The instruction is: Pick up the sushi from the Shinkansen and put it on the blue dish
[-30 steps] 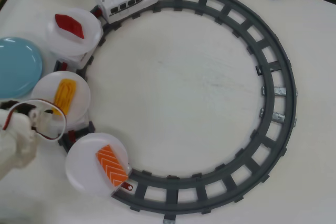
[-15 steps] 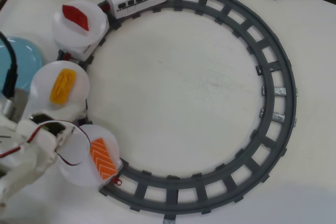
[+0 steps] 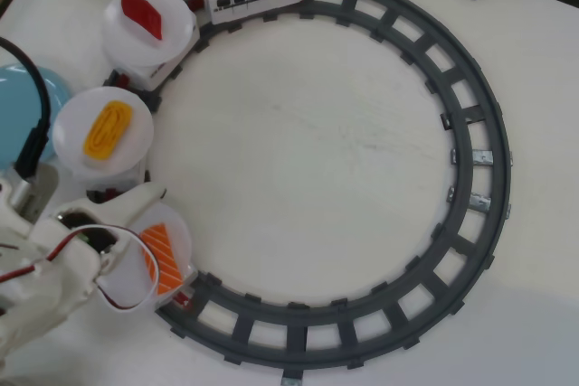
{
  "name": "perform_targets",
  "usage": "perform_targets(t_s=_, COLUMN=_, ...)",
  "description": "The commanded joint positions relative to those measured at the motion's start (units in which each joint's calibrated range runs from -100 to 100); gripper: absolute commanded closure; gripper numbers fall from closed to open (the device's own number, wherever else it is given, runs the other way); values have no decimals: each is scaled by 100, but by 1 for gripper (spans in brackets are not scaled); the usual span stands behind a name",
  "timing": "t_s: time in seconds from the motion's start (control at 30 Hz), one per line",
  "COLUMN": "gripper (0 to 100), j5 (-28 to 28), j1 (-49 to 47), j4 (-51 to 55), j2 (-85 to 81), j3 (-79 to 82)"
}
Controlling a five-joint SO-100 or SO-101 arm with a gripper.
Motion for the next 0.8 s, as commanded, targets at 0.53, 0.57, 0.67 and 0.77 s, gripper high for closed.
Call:
perform_targets(t_s=0.53, gripper=69, j5=3059, j1=-574, j4=646, j2=1054, j3=-1219)
perform_targets(t_s=0.57, gripper=69, j5=3351, j1=-521, j4=672, j2=1054, j3=-1264)
perform_targets(t_s=0.67, gripper=69, j5=4277, j1=-503, j4=994, j2=1054, j3=-1309)
perform_targets(t_s=0.77, gripper=69, j5=5098, j1=-477, j4=1453, j2=1145, j3=-1327)
